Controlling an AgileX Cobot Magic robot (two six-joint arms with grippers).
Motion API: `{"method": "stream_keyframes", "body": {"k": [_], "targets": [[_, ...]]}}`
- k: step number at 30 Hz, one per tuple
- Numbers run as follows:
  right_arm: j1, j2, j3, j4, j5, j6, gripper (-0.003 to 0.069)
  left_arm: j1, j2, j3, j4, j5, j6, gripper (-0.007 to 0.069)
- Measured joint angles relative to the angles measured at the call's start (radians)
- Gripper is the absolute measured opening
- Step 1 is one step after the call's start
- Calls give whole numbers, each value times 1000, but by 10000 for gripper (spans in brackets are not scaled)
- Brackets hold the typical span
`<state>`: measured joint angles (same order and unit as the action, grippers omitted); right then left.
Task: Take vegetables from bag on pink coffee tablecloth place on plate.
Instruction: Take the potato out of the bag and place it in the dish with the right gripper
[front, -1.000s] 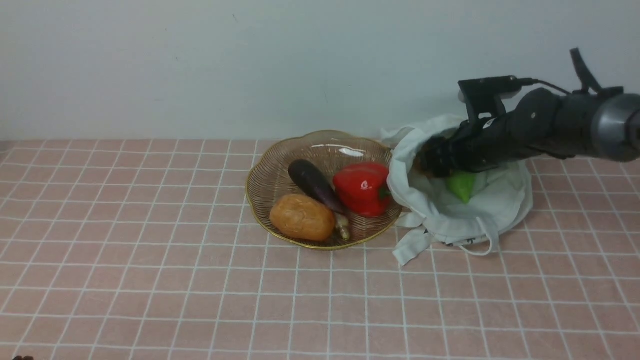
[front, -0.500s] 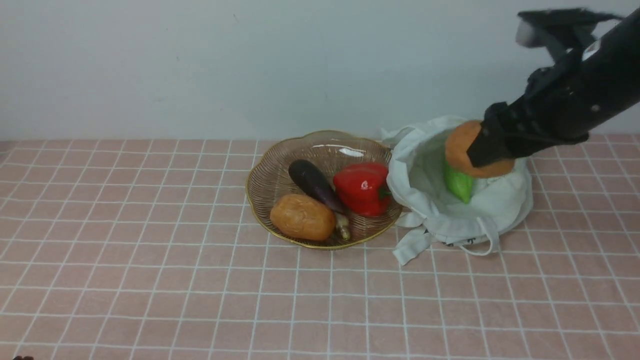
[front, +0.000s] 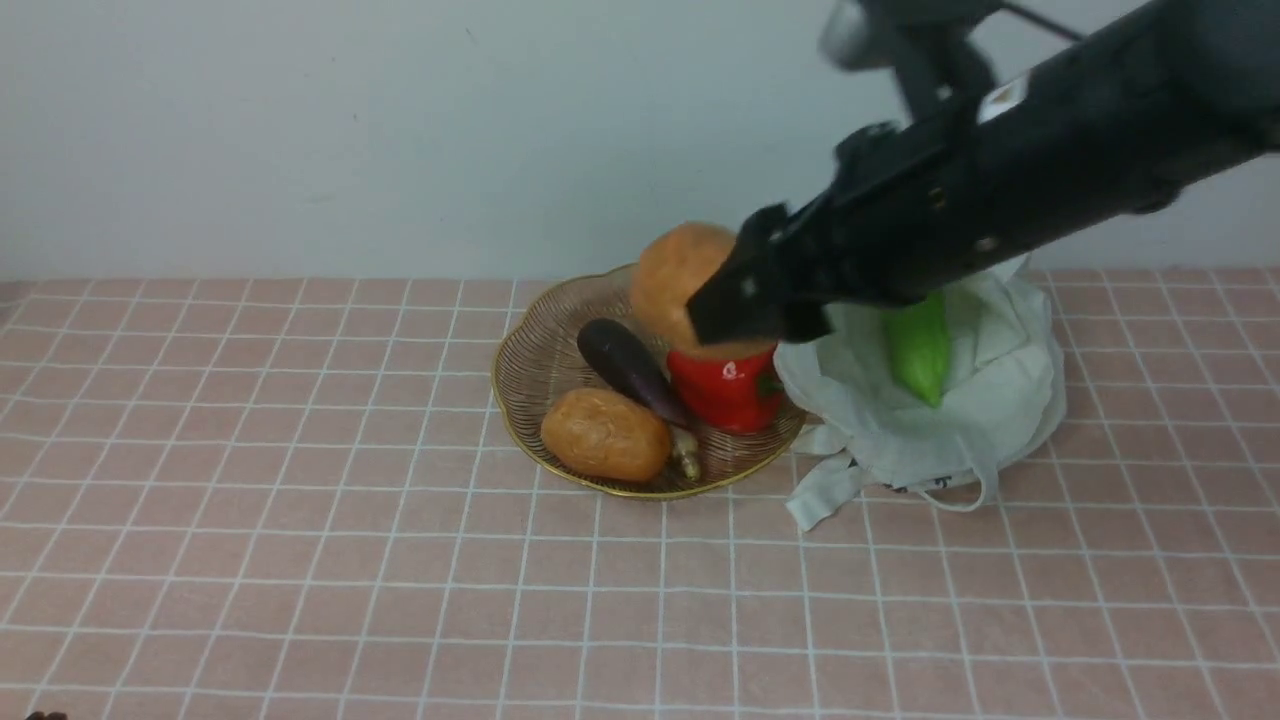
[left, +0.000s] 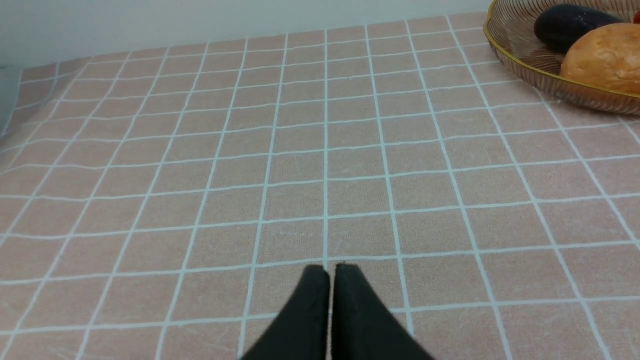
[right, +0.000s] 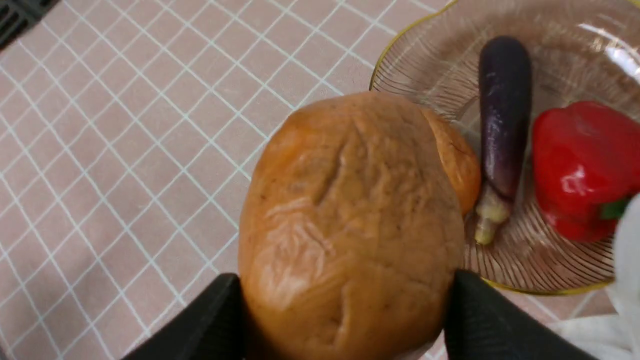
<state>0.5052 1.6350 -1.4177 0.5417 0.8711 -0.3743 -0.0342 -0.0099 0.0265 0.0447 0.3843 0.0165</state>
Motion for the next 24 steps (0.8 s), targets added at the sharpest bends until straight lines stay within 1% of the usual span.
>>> {"method": "stream_keyframes", "body": {"k": [7, 10, 11, 12, 17, 20, 24], "targets": [[9, 183, 0, 0, -249, 15, 463, 0, 0, 0, 0, 0, 0, -4], [9, 246, 0, 2, -366, -1, 463, 0, 0, 0, 0, 0, 0, -4], [9, 250, 0, 3, -374, -2, 463, 0, 0, 0, 0, 0, 0, -4], [9, 280, 0, 5, -432, -8, 463, 0, 0, 0, 0, 0, 0, -4], [9, 340, 0, 10, -533, -12, 465, 0, 0, 0, 0, 0, 0, -4], [9, 360, 0, 12, -547, -12, 500, 0, 0, 0, 0, 0, 0, -4], [9, 369, 0, 12, -550, -14, 588, 0, 0, 0, 0, 0, 0, -4]]}}
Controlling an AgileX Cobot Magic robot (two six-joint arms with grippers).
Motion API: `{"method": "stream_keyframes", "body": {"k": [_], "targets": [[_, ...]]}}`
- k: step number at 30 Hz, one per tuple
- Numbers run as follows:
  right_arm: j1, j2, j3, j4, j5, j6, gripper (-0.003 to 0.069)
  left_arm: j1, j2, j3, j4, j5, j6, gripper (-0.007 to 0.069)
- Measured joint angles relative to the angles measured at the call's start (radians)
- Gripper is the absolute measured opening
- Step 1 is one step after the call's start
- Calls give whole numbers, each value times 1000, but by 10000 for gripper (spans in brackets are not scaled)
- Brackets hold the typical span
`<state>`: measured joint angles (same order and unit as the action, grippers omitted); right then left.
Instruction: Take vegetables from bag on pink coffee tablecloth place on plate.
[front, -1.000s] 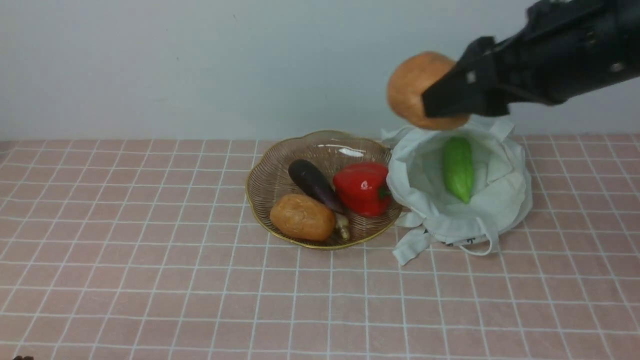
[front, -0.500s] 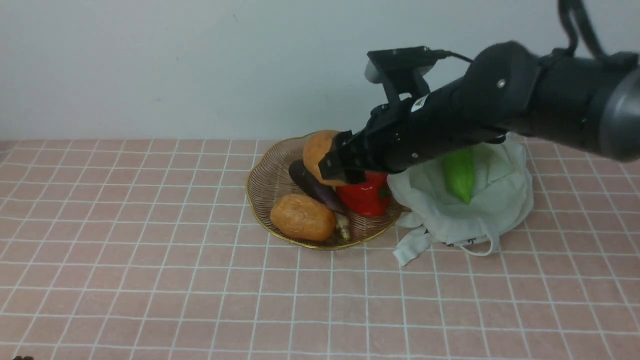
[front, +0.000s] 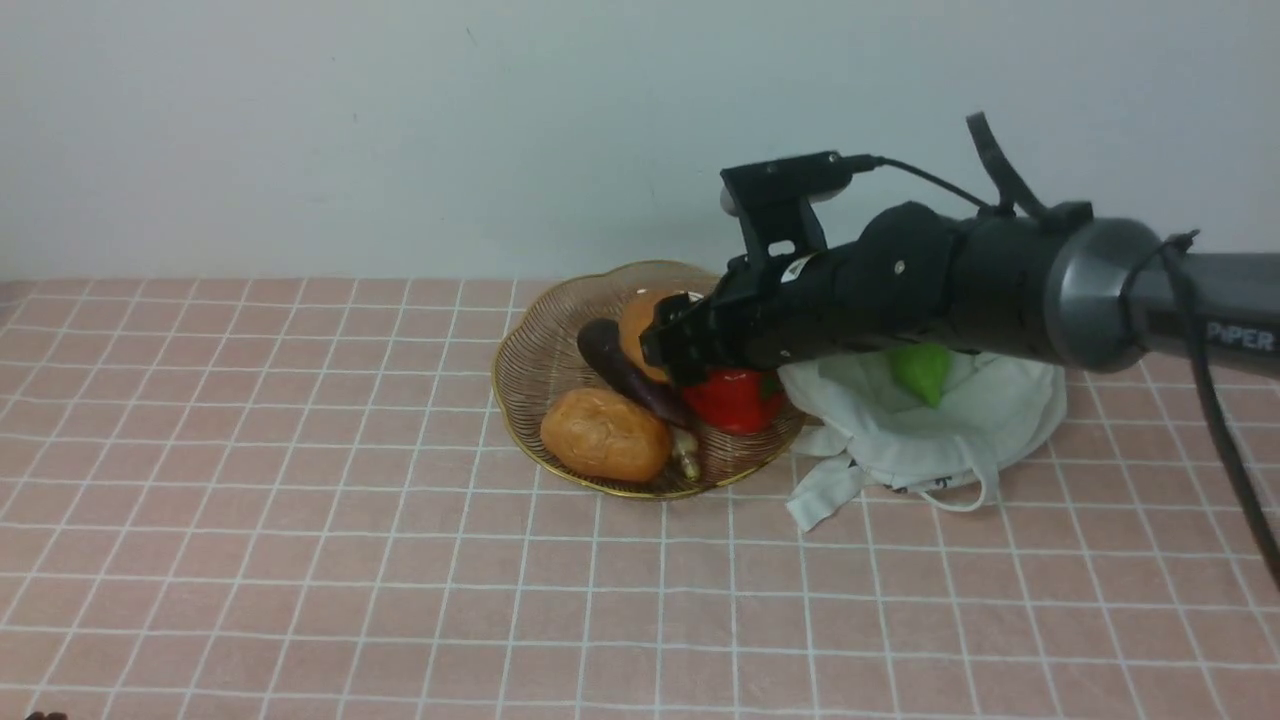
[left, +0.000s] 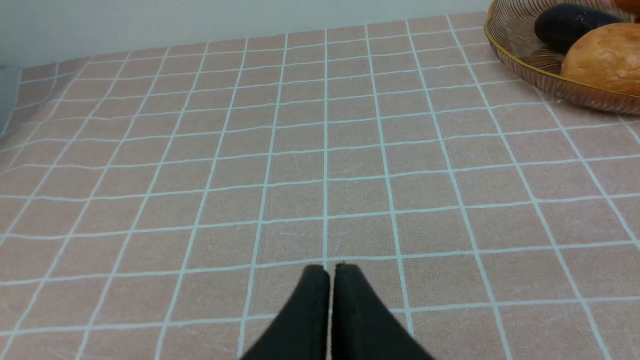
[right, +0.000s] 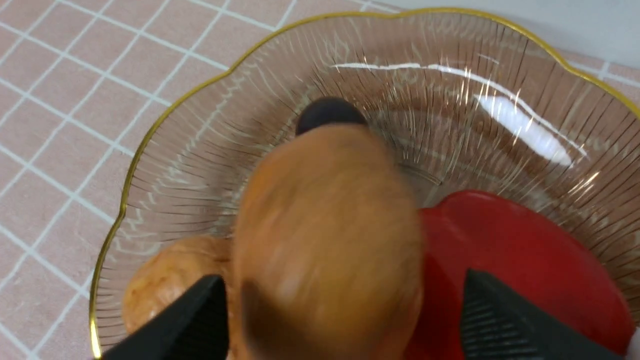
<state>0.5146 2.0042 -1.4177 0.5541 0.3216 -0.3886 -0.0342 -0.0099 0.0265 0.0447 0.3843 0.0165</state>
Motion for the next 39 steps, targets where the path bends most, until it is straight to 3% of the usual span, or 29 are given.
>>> {"method": "stream_keyframes", "body": {"k": [3, 10, 18, 27, 30, 36, 39], "targets": [[0, -3, 0, 0, -1, 0, 627, 0, 0, 0, 0, 0, 0, -4], [0, -92, -26, -65, 84, 0, 636, 0, 0, 0, 0, 0, 0, -4], [0, -330, -166, -230, 357, 0, 561, 0, 0, 0, 0, 0, 0, -4], [0, -613, -210, -300, 540, 43, 314, 0, 0, 0, 0, 0, 0, -4], [0, -707, -210, -303, 582, 95, 183, 0, 0, 0, 0, 0, 0, -4], [0, -796, -210, -317, 698, 130, 47, 0, 0, 0, 0, 0, 0, -4], [0, -879, -210, -337, 844, 151, -7, 0, 0, 0, 0, 0, 0, -4]]}}
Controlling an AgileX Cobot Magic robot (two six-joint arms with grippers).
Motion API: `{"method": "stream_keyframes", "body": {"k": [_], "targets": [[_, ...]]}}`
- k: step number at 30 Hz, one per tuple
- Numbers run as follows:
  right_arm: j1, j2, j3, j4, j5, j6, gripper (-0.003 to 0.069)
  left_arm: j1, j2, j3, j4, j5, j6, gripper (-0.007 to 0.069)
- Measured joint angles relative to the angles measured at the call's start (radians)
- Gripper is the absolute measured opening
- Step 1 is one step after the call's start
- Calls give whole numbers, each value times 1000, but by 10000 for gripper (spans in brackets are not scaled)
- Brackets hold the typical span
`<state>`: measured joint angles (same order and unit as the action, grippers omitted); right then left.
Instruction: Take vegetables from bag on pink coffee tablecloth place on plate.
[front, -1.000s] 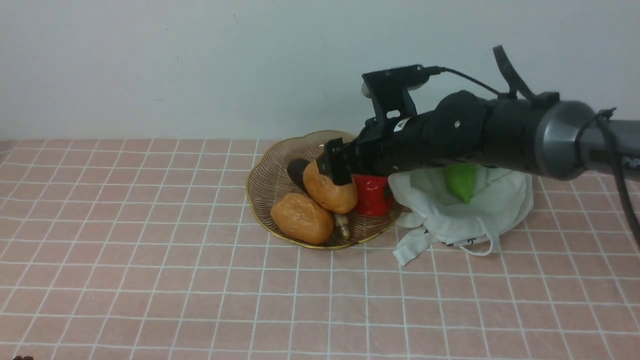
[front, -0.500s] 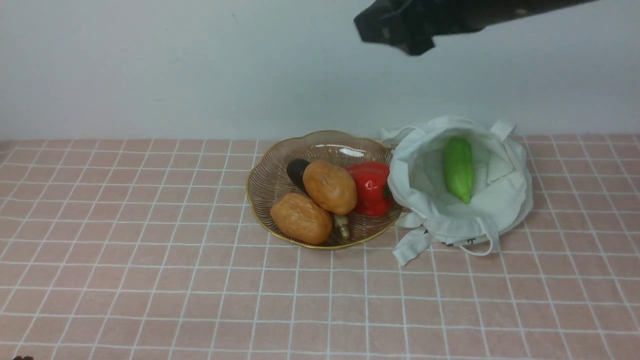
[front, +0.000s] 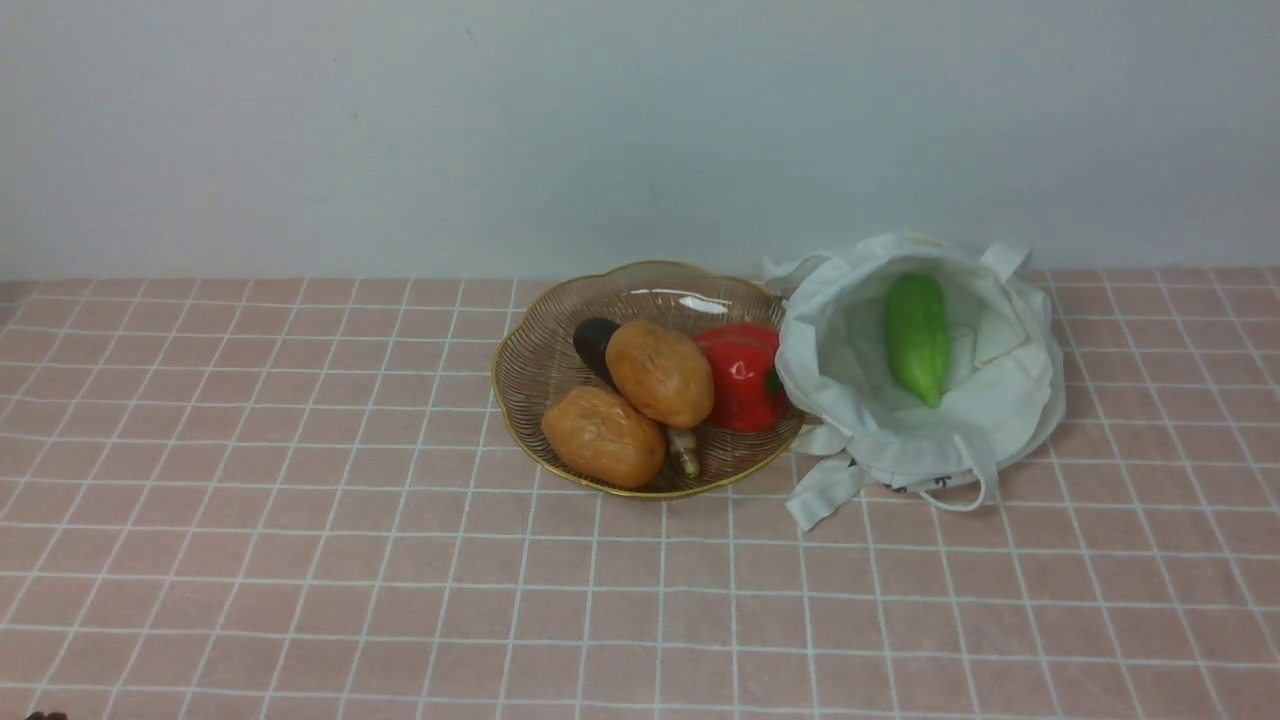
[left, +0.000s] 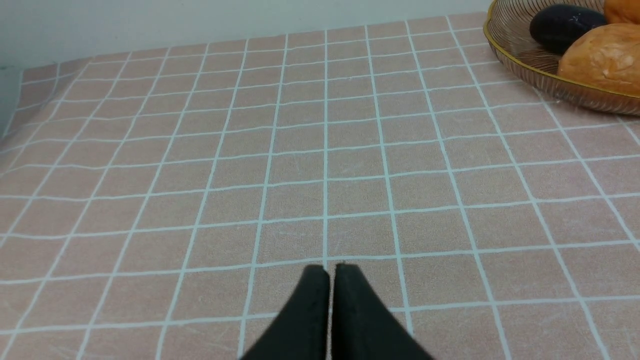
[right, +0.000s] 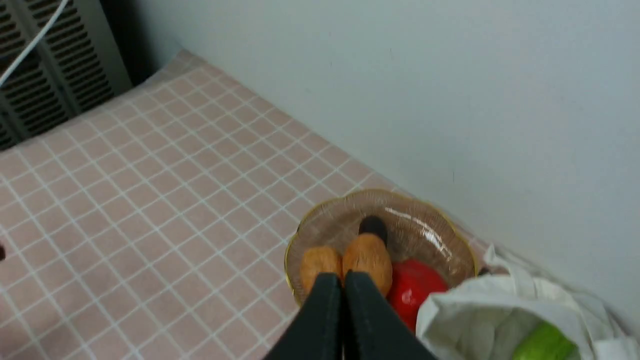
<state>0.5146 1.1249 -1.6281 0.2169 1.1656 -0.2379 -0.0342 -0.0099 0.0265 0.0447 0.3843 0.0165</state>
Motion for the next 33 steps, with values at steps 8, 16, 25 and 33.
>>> {"method": "stream_keyframes", "body": {"k": [8, 16, 25, 33], "targets": [[0, -203, 30, -26, 111, 29, -15, 0, 0, 0, 0, 0, 0, -4], [0, -530, 403, -25, 76, 38, -15, 0, 0, 0, 0, 0, 0, -4], [0, -708, 1039, 41, -677, 34, -15, 0, 0, 0, 0, 0, 0, -4], [0, -708, 1326, 85, -1019, 34, -15, 0, 0, 0, 0, 0, 0, -4]]}}
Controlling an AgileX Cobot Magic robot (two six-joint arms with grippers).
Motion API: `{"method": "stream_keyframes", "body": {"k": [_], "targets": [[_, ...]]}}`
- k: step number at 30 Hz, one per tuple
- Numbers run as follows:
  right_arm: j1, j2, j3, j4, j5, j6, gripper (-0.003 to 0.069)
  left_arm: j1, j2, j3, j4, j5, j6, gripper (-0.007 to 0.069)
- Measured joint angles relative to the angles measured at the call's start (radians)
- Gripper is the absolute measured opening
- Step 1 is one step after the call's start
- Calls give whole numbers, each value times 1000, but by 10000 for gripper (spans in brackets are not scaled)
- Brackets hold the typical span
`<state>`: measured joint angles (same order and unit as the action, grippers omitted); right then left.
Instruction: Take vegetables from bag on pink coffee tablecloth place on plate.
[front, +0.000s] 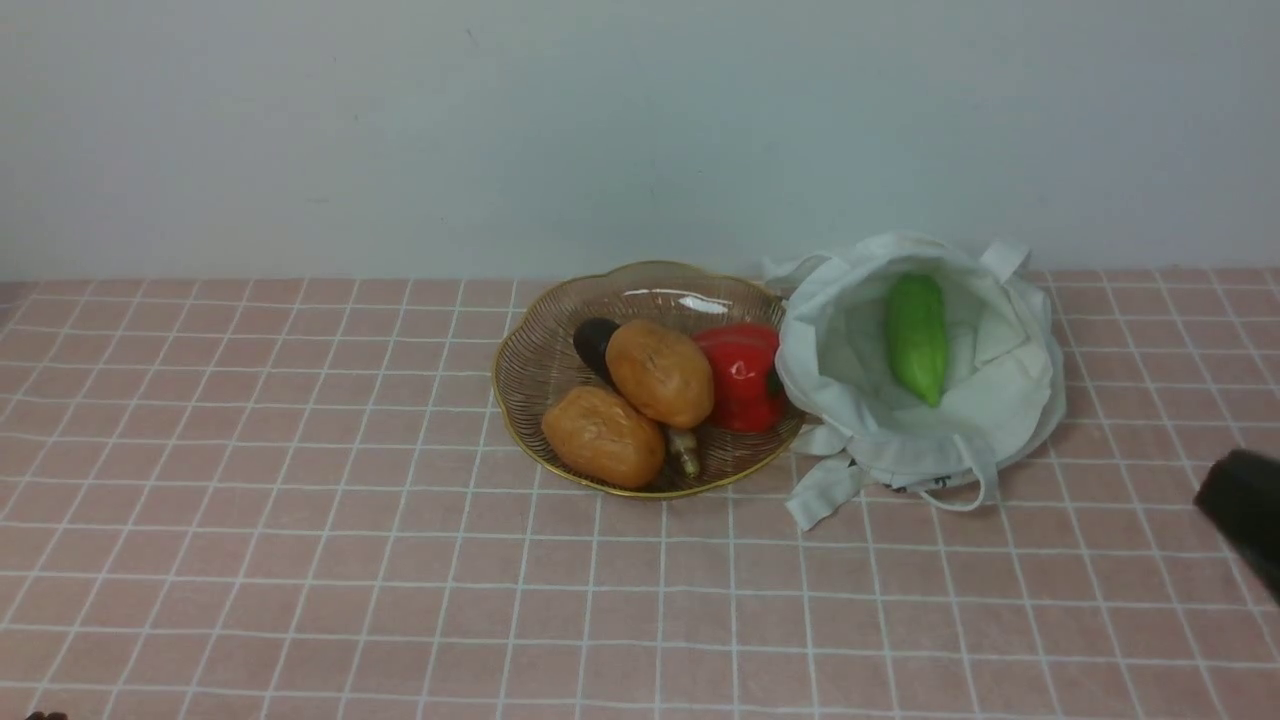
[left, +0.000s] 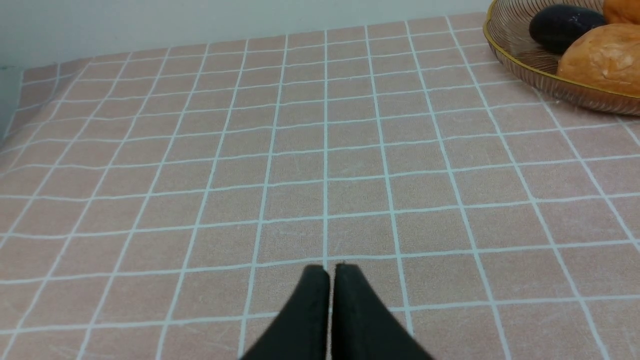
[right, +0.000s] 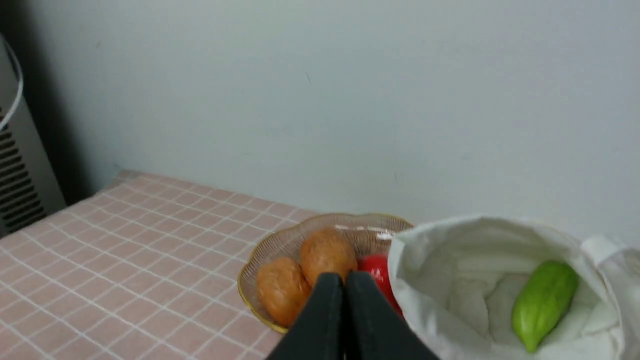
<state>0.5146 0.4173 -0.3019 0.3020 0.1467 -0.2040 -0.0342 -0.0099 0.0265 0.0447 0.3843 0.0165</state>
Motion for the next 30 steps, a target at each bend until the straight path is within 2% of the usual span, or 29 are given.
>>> {"method": "stream_keyframes", "body": {"k": [5, 17, 22, 25, 30], "targets": [[0, 0, 81, 4, -28, 0, -15, 0, 0, 0, 0, 0, 0, -4], [0, 0, 87, 7, -79, 0, -15, 0, 0, 0, 0, 0, 0, -4], [-16, -88, 127, -74, -76, 1, -15, 0, 0, 0, 0, 0, 0, -4], [-78, -165, 159, -127, -43, 25, -15, 0, 0, 0, 0, 0, 0, -4], [-260, -316, 254, -215, 62, 87, -15, 0, 0, 0, 0, 0, 0, -4]]}}
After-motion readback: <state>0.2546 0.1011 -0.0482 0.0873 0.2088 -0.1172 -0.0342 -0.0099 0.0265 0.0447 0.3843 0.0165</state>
